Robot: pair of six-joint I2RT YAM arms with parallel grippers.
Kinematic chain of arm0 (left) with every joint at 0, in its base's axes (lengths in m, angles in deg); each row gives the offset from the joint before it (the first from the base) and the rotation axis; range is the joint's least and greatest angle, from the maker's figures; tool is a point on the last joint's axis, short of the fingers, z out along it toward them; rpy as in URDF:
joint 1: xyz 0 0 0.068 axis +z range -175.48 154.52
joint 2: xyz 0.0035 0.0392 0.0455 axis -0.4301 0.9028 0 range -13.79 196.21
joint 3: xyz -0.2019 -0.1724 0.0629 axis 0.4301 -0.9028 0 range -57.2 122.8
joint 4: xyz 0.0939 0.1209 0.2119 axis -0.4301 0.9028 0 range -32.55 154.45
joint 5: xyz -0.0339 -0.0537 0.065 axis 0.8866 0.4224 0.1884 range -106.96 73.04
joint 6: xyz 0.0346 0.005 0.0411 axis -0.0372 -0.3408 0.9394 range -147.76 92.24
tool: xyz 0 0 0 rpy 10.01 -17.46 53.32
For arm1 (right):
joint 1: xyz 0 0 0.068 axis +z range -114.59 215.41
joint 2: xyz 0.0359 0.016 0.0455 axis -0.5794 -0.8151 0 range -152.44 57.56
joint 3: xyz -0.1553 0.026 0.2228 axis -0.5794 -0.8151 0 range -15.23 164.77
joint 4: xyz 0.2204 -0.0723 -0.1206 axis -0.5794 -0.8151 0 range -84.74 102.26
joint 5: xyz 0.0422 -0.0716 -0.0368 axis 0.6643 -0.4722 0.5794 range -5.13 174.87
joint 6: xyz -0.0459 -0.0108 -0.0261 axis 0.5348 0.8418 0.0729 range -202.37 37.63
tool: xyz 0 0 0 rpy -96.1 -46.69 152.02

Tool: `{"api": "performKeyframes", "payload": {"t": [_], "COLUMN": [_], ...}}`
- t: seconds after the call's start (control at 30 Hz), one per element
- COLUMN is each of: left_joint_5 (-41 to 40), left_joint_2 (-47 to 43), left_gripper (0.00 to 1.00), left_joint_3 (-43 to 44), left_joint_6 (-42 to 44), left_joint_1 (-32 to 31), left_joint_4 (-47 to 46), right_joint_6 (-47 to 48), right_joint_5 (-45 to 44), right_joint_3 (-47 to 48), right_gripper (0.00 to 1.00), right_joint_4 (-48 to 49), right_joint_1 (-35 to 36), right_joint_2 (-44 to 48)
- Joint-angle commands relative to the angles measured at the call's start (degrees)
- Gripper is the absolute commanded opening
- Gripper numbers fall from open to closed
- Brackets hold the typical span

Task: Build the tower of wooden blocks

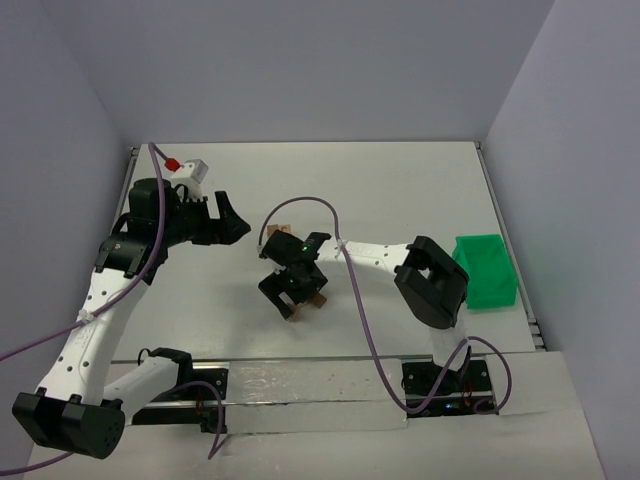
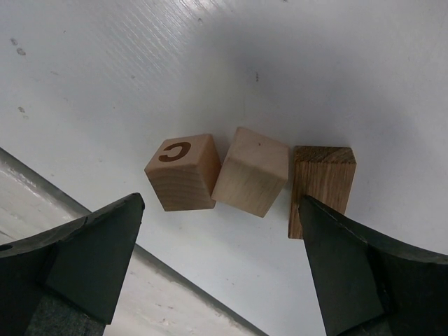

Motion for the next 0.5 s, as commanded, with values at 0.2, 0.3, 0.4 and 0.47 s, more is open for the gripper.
{"api": "performKeyframes", "payload": {"t": [0.2, 0.3, 0.4, 0.47], "left_joint_5": [2.30, 2.31, 2.48, 2.53], "left_joint_2": [-0.46, -0.21, -0.22, -0.30], "left_gripper": [0.99, 0.99, 0.99, 0.99], "left_joint_3": [-0.54, -0.56, -0.56, -0.56], "left_joint_6": [-0.03, 0.18, 0.33, 0.33], "left_joint_1": [0.56, 0.58, 0.58, 0.58], "left_joint_4": [-2.95, -2.95, -3.05, -3.13], "right_joint_6": [5.67, 6.21, 6.62, 6.77], "right_joint_5": [2.80, 3.85, 4.09, 4.04], "right_joint_3": [4.64, 5.09, 5.15, 4.94], "right_gripper": [1.00, 1.00, 1.00, 1.00], "right_joint_4": [-0.25, -0.58, -0.89, -0.81], "right_joint_1": [0.55, 0.86, 1.28, 1.44], "right_joint_2": [-1.33, -1.76, -2.19, -2.40]}}
